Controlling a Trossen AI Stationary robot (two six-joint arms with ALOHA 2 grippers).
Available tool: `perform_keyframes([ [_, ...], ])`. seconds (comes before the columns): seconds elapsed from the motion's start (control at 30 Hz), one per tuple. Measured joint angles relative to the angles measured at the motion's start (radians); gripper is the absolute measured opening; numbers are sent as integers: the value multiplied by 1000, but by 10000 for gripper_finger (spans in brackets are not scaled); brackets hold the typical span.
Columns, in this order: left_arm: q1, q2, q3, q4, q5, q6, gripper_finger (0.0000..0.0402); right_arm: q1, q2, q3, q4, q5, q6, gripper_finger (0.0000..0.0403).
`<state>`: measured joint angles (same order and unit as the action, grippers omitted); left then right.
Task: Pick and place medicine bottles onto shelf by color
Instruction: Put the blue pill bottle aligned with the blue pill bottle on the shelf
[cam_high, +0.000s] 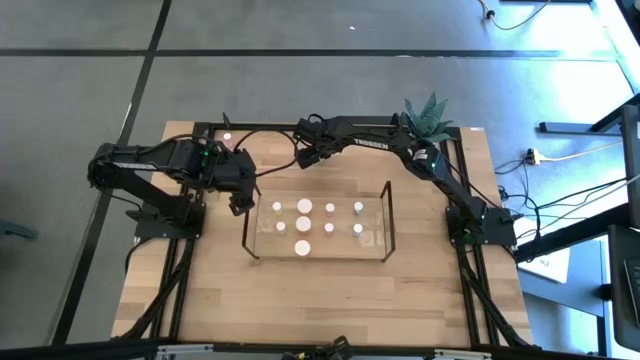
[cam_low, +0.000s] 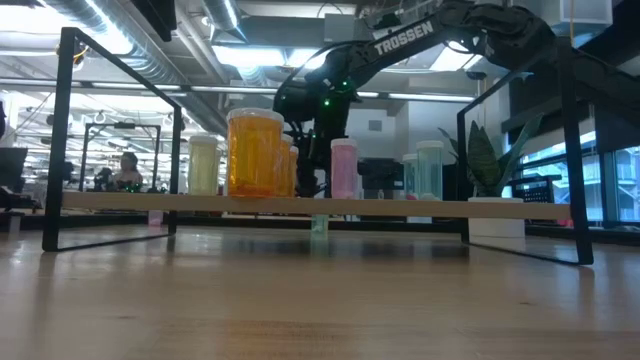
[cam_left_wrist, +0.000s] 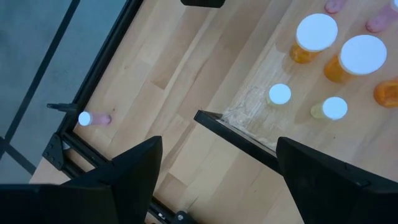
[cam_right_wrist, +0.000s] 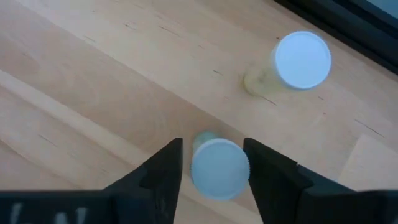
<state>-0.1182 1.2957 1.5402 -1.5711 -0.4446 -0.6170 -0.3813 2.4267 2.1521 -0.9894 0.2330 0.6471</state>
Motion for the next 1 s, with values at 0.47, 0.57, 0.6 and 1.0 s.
perform_keyframes([
  [0.47, 0, 0, 0, 0, 0, 0, 309, 0, 1, 0, 0, 1, -32, 123],
  [0.57, 0, 0, 0, 0, 0, 0, 309, 0, 1, 0, 0, 1, -72, 123],
  [0.6, 0, 0, 0, 0, 0, 0, 309, 0, 1, 0, -1, 1, -80, 122],
  [1.0, 0, 0, 0, 0, 0, 0, 309, 65, 1, 178, -170, -46, -264, 120],
])
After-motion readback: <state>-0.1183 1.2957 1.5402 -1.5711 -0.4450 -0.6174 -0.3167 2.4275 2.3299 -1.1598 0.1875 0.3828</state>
